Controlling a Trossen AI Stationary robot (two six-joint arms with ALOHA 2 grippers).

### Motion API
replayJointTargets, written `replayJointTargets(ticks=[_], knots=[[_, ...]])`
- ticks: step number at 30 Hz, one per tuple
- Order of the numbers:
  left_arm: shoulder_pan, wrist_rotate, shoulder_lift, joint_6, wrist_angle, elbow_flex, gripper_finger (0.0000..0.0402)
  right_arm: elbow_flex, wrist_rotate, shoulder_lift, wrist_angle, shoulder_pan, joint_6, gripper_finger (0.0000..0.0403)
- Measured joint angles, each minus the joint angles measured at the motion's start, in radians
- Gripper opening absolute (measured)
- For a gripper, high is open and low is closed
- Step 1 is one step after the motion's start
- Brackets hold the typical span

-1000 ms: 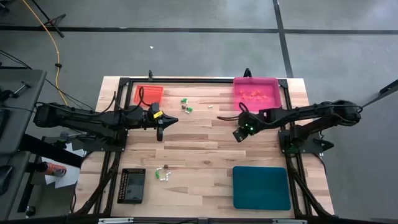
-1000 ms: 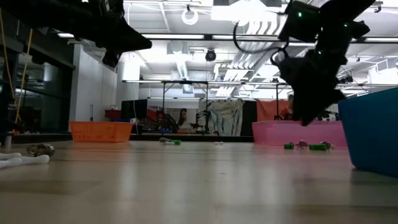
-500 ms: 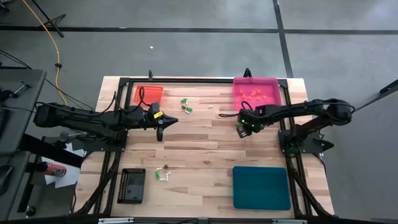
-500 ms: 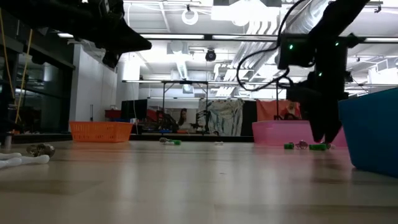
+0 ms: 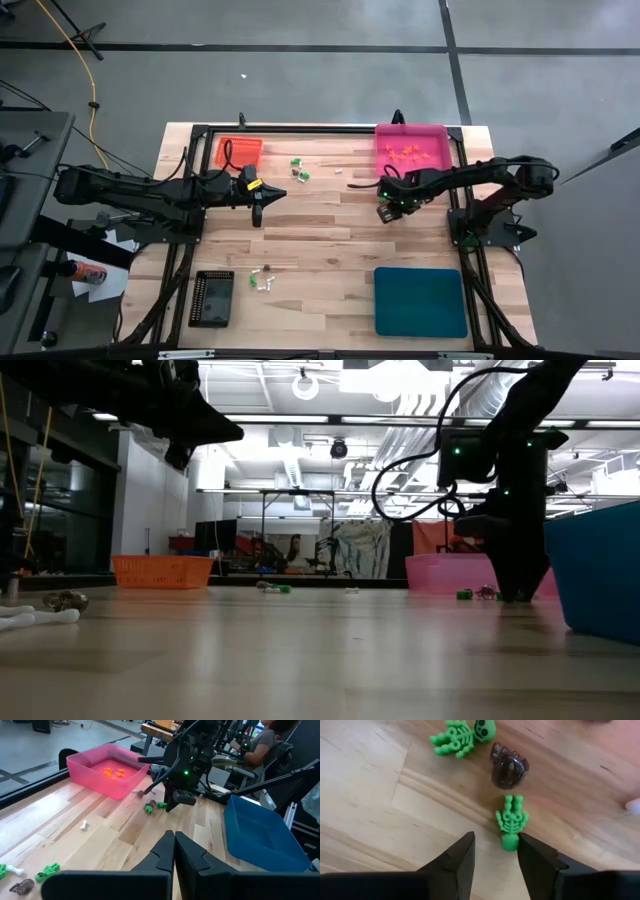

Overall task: Sort Halloween decoration
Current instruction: Put the green skeleton toy into the blue bin

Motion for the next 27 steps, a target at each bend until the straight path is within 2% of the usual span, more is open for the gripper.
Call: replayJointTargets(ticks=[3,8,12,18,22,27], knots=[[0.0,0.0,0.0,0.0,0.0,0.0,0.0001,0.0,0.003,0.001,-0.003,0.0,-0.045,0.0104],[0.0,0.0,0.0,0.0,0.0,0.0,0.0001,0.0,0.007,-0.001,-0.026,0.005,-0.095,0.0019],[0.0,0.0,0.0,0.0,0.0,0.0,0.0001,-0.004,-0.031,-0.047,-0.033,0.049,-0.119,0.0018],[0.0,0.0,0.0,0.0,0.0,0.0,0.0001,-0.004,-0.052,-0.233,-0.05,0.155,-0.191,0.0007],[0.0,0.0,0.0,0.0,0.001,0.0,0.0001,-0.004,-0.02,-0.339,0.113,0.211,-0.267,0.0004],[0.0,0.0,0.0,0.0,0.002,0.0,0.0001,-0.004,0.007,-0.362,0.473,0.23,-0.408,0.0004]])
